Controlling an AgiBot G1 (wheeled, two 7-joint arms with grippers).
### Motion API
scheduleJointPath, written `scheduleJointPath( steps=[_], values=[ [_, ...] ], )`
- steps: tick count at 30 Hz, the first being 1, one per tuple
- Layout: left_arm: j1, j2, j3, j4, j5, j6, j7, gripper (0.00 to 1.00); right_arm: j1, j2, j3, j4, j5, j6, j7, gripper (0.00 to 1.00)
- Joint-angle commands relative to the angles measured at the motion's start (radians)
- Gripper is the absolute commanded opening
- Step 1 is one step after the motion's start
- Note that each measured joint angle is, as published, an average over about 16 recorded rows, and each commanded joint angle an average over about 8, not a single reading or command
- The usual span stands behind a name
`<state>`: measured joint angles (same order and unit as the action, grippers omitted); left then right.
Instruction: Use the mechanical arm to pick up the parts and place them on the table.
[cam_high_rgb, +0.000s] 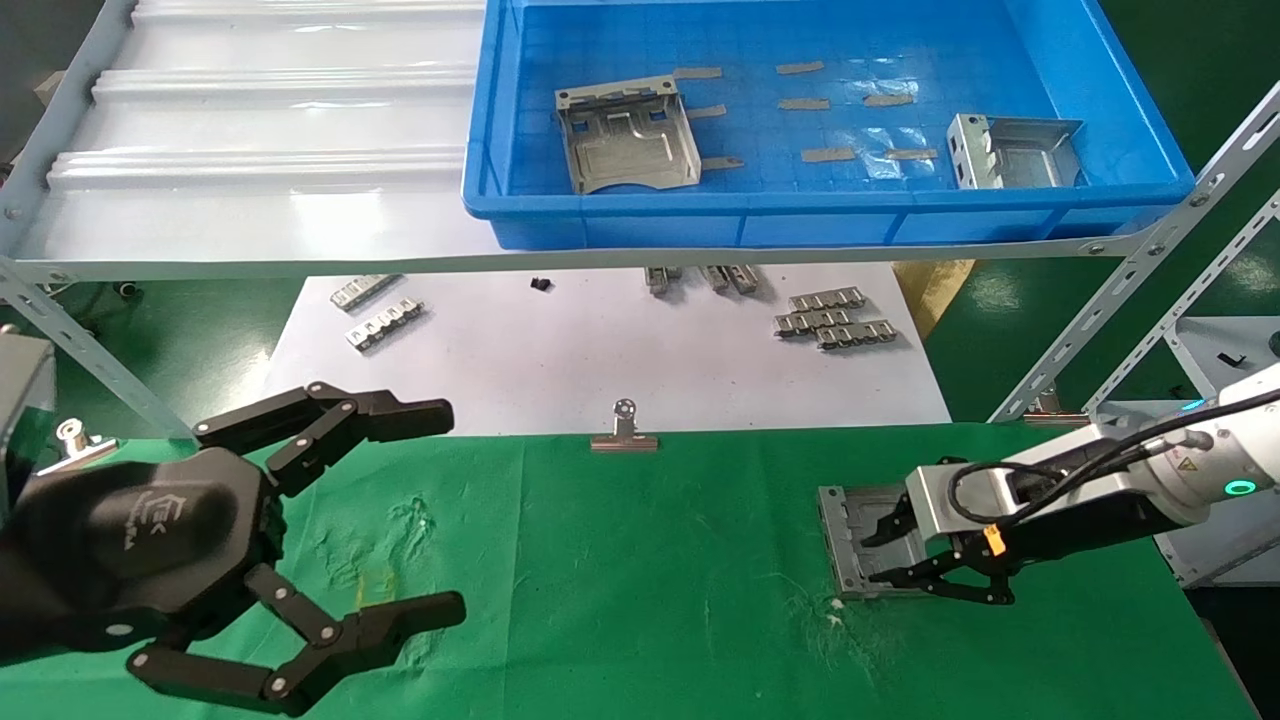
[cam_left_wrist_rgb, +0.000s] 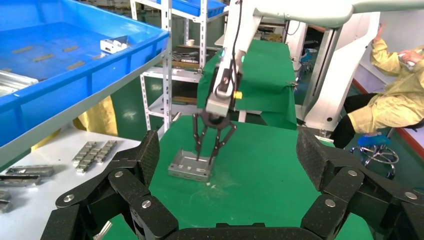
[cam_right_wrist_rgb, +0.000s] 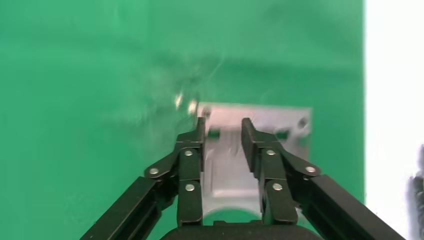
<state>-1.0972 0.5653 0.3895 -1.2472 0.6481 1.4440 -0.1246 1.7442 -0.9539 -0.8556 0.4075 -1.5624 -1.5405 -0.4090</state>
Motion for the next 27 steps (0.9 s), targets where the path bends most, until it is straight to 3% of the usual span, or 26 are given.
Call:
scheduleJointPath(
  steps=[1,7,19,27],
  values=[
    [0.000,0.000,0.000,0.000,0.000,0.000,0.000,1.00,0.010,0.010,0.014,0.013,0.026,-0.023,0.009,1.00],
    [0.000,0.000,0.000,0.000,0.000,0.000,0.000,1.00,0.003,0.019,0.059,0.001,0.126,-0.051,0.056,1.00],
    [0.000,0.000,0.000,0.000,0.000,0.000,0.000,1.00,-0.003,0.020,0.058,0.006,0.124,-0.048,0.052,1.00],
    [0.000,0.000,0.000,0.000,0.000,0.000,0.000,1.00,-0.065,0.051,0.106,0.087,0.188,-0.039,0.102,1.00]
  ],
)
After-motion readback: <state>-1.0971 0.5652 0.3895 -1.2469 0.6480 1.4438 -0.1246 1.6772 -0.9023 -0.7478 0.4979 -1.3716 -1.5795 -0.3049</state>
